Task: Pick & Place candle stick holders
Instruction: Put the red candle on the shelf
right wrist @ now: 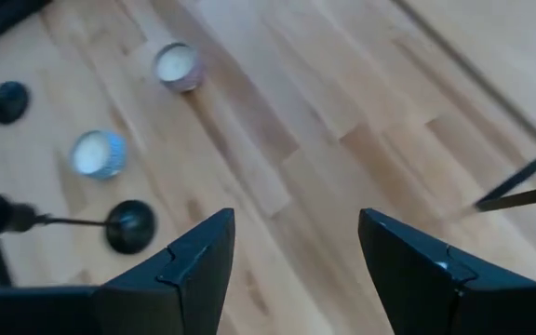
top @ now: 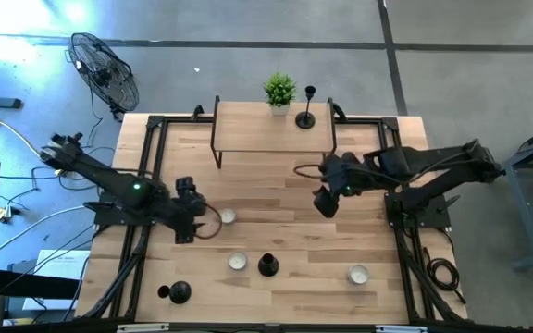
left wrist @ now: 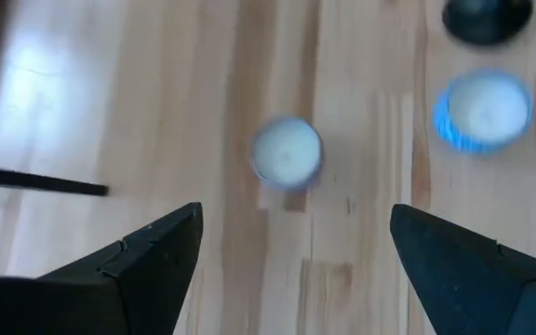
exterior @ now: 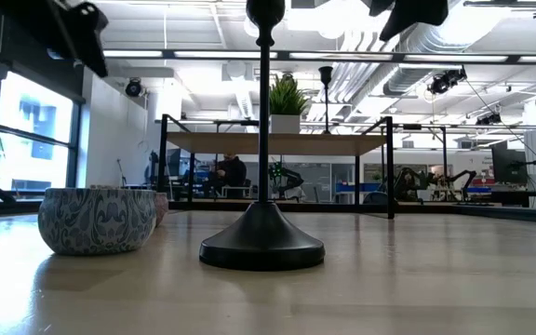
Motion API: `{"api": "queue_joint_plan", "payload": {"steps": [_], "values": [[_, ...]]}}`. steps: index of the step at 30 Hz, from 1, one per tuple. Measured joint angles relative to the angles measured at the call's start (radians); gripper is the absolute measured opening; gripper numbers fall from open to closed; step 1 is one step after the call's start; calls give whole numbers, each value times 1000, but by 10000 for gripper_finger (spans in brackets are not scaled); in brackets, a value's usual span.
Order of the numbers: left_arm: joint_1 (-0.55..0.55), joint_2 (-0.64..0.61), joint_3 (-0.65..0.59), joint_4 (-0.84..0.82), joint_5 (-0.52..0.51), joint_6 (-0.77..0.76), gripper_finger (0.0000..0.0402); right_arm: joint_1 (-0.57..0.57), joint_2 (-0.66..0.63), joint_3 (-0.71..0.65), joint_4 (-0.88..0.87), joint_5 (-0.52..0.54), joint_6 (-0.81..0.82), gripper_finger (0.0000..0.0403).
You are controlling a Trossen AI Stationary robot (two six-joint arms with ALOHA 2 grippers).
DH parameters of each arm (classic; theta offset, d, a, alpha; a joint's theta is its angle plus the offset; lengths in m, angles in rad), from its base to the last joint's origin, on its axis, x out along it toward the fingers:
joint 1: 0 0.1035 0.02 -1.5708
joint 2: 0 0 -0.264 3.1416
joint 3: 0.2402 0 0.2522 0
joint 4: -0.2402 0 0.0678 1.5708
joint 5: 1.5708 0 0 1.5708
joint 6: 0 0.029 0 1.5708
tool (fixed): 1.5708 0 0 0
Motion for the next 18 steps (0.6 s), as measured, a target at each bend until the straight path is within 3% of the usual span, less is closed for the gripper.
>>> {"api": "queue_joint_plan", "payload": {"steps": [11, 18], "values": [[180, 116, -1, 81, 217, 151, 342, 178, 0, 0, 62, 83, 121, 224], [250, 150, 1, 177, 242, 240, 342, 276, 0, 0, 94, 191, 140, 224]]}}
